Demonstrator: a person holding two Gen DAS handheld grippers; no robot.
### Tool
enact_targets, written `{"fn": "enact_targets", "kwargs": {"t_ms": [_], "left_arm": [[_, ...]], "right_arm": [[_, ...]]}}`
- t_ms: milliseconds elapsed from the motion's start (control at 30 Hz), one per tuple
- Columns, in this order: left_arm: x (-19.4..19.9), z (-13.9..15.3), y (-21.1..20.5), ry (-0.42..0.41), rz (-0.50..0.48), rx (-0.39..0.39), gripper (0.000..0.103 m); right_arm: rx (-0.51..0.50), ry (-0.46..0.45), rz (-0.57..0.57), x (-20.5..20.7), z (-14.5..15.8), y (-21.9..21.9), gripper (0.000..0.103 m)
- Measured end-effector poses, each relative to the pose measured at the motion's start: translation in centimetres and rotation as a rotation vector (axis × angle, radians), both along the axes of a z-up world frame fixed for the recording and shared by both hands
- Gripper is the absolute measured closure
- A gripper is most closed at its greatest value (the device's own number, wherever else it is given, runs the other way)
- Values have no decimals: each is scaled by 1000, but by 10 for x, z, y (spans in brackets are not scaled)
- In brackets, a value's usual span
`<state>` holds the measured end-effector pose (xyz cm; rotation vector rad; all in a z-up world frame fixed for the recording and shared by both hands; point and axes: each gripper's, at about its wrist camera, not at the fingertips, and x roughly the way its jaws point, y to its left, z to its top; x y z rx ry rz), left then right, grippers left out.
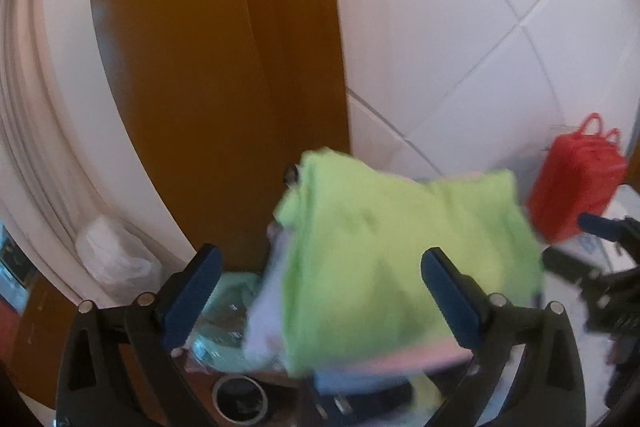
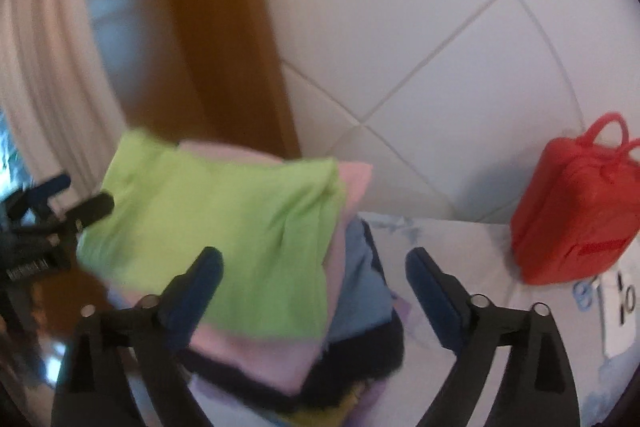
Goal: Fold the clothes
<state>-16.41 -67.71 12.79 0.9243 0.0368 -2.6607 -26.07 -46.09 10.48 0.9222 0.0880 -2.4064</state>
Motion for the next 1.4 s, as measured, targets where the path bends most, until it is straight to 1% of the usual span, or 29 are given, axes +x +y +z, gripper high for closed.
{"fn": "enact_targets", "kwargs": {"t_ms": [33, 100, 167, 200, 233, 367, 433, 533, 667, 800, 1000, 1267, 1400], "left_arm": [[11, -2, 6, 1, -2, 10, 1], [35, -11, 22, 1, -3, 38, 0], [49, -19, 35, -6, -22, 78, 0], [59, -25, 43, -22, -32, 98, 0], [66, -26, 57, -29, -35, 107, 0], [88, -48, 85, -68, -48, 140, 0], [96, -56, 96, -93, -55, 141, 0], [108, -66, 112, -126, -54, 123, 0], [117, -70, 116, -128, -43, 142, 0], [116, -69, 111, -135, 4, 130, 0], [118, -60, 108, -108, 23, 89, 0], [115, -55, 103, -89, 18, 112, 0], [114, -56, 105, -94, 14, 113, 0]], "right_arm": [[17, 13, 15, 11, -3, 3, 0], [32, 35, 24, 29, -7, 11, 0], [44, 35, 16, 44, -14, 20, 0], [40, 31, 14, 51, -16, 26, 0], [37, 23, 11, 57, -19, 30, 0], [21, -17, 4, 84, -31, 49, 0], [35, -31, 11, 99, -38, 56, 0], [82, -25, 25, 121, -46, 64, 0], [126, -27, 47, 138, -53, 68, 0], [129, -18, 55, 144, -49, 68, 0], [108, -3, 56, 145, -41, 68, 0], [92, -8, 38, 140, -39, 69, 0], [94, -13, 31, 138, -40, 71, 0]]}}
